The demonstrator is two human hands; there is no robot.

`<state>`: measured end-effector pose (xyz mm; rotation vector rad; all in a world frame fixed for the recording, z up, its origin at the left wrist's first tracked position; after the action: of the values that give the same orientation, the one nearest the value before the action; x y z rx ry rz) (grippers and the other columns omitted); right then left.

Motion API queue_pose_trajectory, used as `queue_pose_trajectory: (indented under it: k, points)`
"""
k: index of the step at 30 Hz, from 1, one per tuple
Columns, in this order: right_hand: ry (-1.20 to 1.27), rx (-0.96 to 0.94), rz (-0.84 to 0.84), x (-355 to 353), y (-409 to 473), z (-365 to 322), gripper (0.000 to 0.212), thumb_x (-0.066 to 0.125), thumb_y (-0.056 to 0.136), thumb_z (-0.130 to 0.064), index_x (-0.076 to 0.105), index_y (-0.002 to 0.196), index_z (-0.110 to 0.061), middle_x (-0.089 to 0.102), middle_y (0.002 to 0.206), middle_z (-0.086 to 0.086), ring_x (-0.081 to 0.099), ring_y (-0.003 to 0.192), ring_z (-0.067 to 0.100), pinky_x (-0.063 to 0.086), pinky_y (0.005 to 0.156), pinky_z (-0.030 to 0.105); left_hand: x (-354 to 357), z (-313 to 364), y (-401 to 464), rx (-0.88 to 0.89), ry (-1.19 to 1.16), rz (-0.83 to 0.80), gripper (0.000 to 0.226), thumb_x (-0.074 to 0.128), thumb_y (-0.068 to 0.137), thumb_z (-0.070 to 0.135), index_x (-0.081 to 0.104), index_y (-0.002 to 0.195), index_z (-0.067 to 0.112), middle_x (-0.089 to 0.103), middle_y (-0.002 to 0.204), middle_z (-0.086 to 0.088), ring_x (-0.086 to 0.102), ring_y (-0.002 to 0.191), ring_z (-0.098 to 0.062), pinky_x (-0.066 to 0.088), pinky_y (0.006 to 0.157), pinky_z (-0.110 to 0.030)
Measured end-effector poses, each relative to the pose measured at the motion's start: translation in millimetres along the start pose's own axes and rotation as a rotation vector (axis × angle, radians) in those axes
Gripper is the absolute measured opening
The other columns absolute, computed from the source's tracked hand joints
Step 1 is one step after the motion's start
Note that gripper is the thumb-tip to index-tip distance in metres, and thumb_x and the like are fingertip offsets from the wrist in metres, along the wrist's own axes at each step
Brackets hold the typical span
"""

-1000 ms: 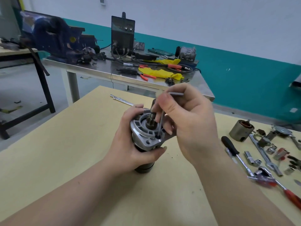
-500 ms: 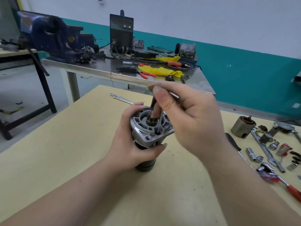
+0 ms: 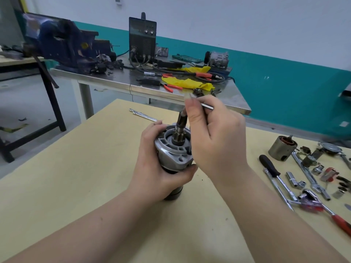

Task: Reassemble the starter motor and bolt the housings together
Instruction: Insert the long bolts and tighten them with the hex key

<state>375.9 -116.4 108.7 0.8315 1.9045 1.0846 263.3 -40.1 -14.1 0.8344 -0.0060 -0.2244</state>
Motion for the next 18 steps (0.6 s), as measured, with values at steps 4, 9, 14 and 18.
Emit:
queue_pose_trajectory:
  k: [4, 9, 14, 18]
  points:
    - [-0.084, -0.069, 0.122, -4.1, -1.8, -4.4, 0.029, 0.058, 0.107, -0.021, 0.074, 0.090, -0.002, 0.056, 0.054, -0.001, 0.051, 0.045, 0.017, 0.037, 0.043, 0.036, 5.5, 6.1, -6.0, 0.008, 0.069, 0.063, 0.099, 0.098, 0.065, 0.034, 0.040, 0.146, 0.029, 0.041, 0.156, -0.011, 0.048, 0.147, -0.043, 0.046, 0.114, -0.061]
    - [-0.219, -0.038, 0.193, -3.1, -3.8, -8.2, 0.033, 0.059, 0.107, -0.021, 0.070, 0.080, -0.006, 0.047, 0.051, -0.002, 0.039, 0.043, 0.017, 0.025, 0.048, 0.028, 9.7, 15.9, -13.1, 0.016, 0.176, 0.117, 0.101, 0.098, 0.065, 0.033, 0.039, 0.147, 0.025, 0.038, 0.158, -0.015, 0.037, 0.155, -0.039, 0.041, 0.118, -0.062]
    - [-0.251, 0.005, 0.182, -7.1, -4.2, -7.6, 0.036, 0.059, 0.108, -0.024, 0.067, 0.076, -0.007, 0.042, 0.052, -0.006, 0.038, 0.043, 0.016, 0.025, 0.049, 0.028, 15.4, 21.3, -14.9, 0.006, 0.234, 0.183, 0.094, 0.088, 0.070, 0.049, 0.039, 0.147, 0.022, 0.039, 0.159, -0.020, 0.032, 0.158, -0.035, 0.038, 0.120, -0.061]
    - [0.036, 0.082, -0.093, -13.8, 2.5, 2.6, 0.029, 0.058, 0.108, -0.025, 0.073, 0.090, -0.008, 0.058, 0.059, -0.009, 0.052, 0.051, 0.012, 0.036, 0.050, 0.022, 10.4, 17.0, -8.3, 0.046, 0.127, 0.142, 0.091, 0.092, 0.067, 0.043, 0.042, 0.142, 0.029, 0.039, 0.156, 0.009, 0.041, 0.152, -0.040, 0.043, 0.116, -0.062]
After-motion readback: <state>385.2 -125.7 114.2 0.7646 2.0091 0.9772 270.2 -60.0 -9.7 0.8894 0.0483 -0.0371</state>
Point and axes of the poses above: each hand's wrist, its own y-axis towards the middle knuckle, its own x-axis out of the palm, z = x × y, the point moved 3 cm from there along y, towards the middle knuckle
